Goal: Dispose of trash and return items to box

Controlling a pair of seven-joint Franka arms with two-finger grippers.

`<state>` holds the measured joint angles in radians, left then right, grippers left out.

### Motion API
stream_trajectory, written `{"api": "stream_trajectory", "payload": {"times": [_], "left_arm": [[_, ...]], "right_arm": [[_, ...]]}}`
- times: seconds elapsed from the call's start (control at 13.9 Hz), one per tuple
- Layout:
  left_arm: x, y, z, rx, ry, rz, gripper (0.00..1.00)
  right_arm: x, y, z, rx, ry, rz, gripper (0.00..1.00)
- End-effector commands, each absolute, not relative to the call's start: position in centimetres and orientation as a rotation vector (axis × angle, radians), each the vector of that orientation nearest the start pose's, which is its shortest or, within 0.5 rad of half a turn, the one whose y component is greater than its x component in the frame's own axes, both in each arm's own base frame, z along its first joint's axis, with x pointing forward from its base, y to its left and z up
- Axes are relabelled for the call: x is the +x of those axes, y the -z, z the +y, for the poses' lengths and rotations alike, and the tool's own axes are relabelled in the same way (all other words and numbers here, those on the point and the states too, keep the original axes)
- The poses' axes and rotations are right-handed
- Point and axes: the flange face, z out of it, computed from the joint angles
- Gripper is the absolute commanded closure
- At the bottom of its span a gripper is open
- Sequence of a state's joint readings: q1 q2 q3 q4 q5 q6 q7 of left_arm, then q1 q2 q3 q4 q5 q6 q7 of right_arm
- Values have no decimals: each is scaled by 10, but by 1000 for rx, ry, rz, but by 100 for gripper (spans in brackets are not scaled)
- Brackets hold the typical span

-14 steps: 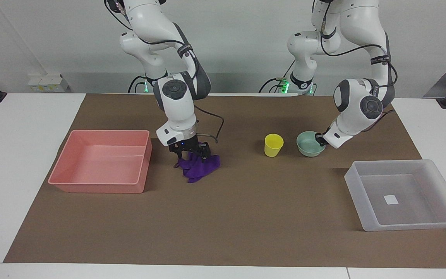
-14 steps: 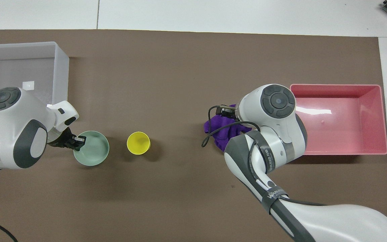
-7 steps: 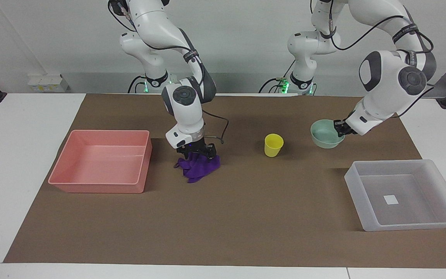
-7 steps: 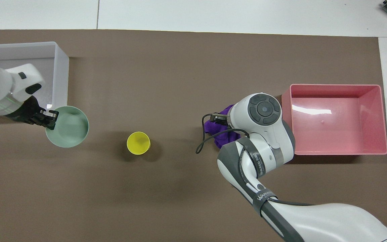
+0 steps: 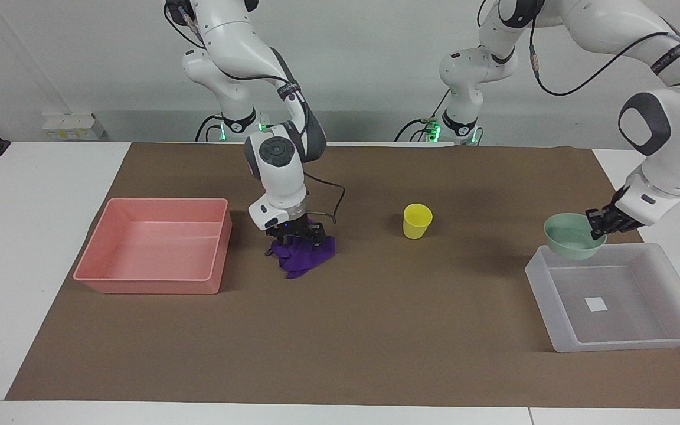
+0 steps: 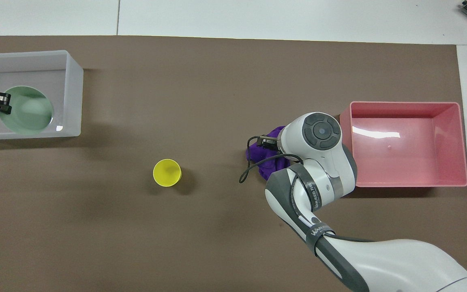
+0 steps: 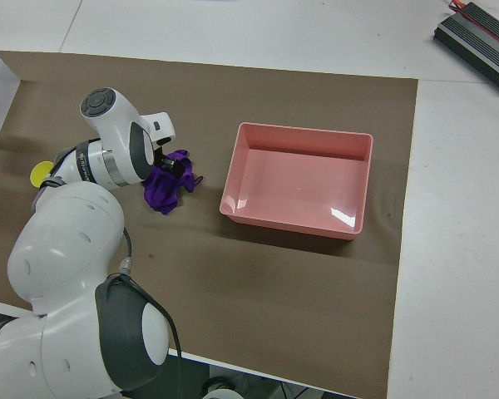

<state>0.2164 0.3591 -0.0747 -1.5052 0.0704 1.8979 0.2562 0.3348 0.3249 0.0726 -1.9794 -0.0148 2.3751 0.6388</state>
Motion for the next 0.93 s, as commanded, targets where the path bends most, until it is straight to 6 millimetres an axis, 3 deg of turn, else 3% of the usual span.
{"api": "stream_trajectory", "payload": {"times": [0.0,0.07,0.14,0.29,0.36,0.43,0.5,0.57,0.72,0.86], "left_arm": [[699,-414,126,-3069,168,244,100],[703,-399,128,-3069,179,243,100],[704,-386,136,-3075,161,225,100],[704,-357,139,-3094,105,218,100],[702,-351,146,-3098,88,200,100],[701,-349,147,-3099,83,197,83],[701,-351,148,-3099,81,197,10],[699,-354,155,-3097,67,188,0],[696,-369,158,-3096,67,202,0],[693,-414,151,-3096,46,237,0]], "right_arm": [[560,-304,248,-3059,92,382,12],[560,-303,248,-3059,90,382,41],[560,-303,248,-3059,90,382,63],[556,-301,247,-3065,78,378,99],[556,-303,247,-3063,82,382,100],[556,-305,247,-3064,80,387,100],[557,-313,246,-3059,89,403,100],[558,-321,239,-3060,86,419,100],[560,-343,232,-3065,93,415,100],[563,-368,220,-3060,121,423,100]]}}
